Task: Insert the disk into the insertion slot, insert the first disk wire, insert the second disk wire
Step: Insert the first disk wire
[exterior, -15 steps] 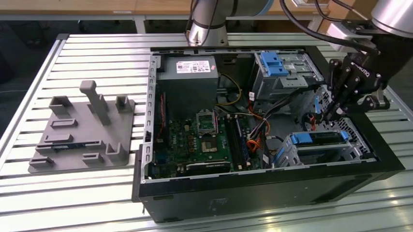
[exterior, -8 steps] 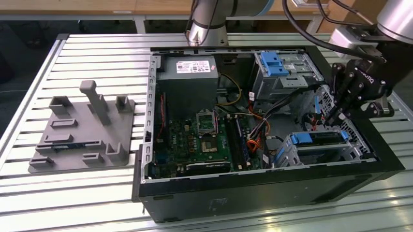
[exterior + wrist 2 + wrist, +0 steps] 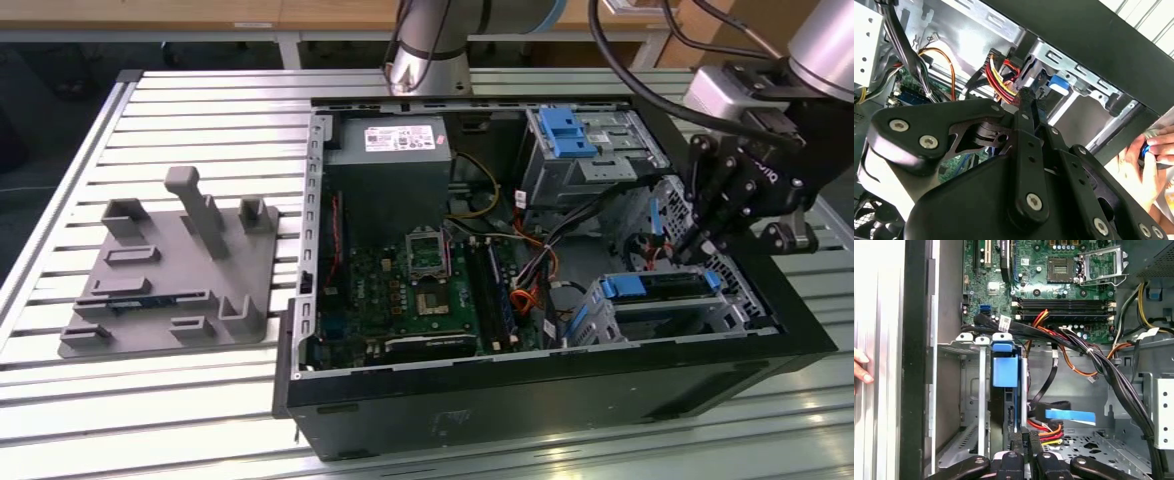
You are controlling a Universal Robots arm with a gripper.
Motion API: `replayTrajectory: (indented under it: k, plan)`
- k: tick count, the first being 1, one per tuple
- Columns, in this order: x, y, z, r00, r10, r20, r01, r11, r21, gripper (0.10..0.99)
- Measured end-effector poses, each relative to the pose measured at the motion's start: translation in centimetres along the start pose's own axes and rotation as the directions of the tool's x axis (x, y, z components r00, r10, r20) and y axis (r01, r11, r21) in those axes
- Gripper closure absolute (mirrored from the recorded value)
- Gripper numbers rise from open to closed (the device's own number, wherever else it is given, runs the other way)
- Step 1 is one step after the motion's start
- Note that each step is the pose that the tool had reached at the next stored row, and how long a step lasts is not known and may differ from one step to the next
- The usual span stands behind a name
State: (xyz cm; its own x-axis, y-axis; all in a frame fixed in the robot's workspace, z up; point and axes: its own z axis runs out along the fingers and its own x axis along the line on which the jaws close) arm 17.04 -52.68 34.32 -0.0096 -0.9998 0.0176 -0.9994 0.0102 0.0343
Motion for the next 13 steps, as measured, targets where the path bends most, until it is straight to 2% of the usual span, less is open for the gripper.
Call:
replayTrajectory:
  k: [3,11,13]
  plan:
    - [0.42,0.05,0.02,1.0000,-0.001,0.0092,0.001,1.0000,0.000,0.918]
    - [0.42,0.06,0.02,1.0000,-0.003,0.0091,0.003,1.0000,0.001,0.918]
    - [0.42,0.06,0.03,0.9998,-0.018,0.0086,0.018,0.9998,0.001,0.918]
